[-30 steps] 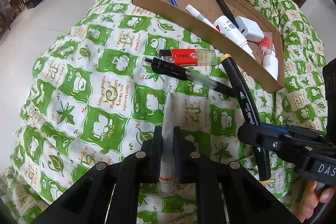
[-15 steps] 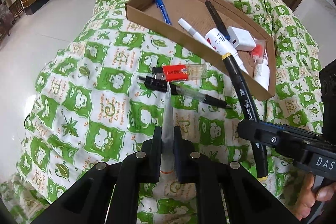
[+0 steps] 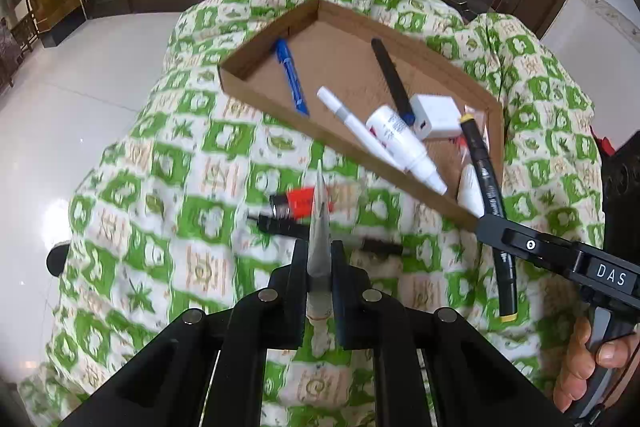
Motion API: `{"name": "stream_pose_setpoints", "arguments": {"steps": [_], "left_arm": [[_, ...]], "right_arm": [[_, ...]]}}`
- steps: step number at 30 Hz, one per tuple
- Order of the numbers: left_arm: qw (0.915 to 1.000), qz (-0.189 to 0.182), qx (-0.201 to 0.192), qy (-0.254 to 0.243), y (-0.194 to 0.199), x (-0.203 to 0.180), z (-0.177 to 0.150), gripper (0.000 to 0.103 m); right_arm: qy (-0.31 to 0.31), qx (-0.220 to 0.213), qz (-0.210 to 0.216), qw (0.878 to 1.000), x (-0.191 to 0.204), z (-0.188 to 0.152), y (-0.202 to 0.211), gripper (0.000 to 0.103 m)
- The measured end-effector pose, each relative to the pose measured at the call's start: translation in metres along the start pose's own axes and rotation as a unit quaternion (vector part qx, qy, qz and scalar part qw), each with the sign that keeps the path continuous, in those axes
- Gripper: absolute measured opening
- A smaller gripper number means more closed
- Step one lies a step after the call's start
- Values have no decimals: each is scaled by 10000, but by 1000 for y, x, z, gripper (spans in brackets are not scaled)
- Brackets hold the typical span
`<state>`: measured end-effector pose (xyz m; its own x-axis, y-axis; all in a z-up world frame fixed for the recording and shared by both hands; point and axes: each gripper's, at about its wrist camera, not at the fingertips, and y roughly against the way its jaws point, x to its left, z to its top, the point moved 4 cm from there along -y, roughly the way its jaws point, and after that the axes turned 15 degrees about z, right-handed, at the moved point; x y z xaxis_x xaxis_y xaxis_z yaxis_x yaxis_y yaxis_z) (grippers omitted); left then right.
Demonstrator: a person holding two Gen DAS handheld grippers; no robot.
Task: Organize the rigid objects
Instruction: 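Lift the toothpaste tube and black marker off the cloth with both grippers, then carry the toothpaste tube and black marker toward the tray with both grippers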
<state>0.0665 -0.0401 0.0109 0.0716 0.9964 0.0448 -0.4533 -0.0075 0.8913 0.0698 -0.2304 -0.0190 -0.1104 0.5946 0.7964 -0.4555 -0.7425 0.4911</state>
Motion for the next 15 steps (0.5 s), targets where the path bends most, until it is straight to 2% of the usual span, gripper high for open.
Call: {"name": "stream_pose_setpoints", "arguments": {"steps": [6, 12, 15], "left_arm": [[9999, -98, -134, 11, 4, 0, 29, 10], [9994, -235, -253, -66, 7, -14, 61, 10], [9992, -332, -219, -35, 8, -13, 65, 10]], "right_arm": [[-81, -422, -120, 9990, -7, 15, 21, 15], [-266, -569, -124, 9979, -19, 26, 27, 15], [-278, -530, -121, 9981, -21, 28, 25, 15]]}}
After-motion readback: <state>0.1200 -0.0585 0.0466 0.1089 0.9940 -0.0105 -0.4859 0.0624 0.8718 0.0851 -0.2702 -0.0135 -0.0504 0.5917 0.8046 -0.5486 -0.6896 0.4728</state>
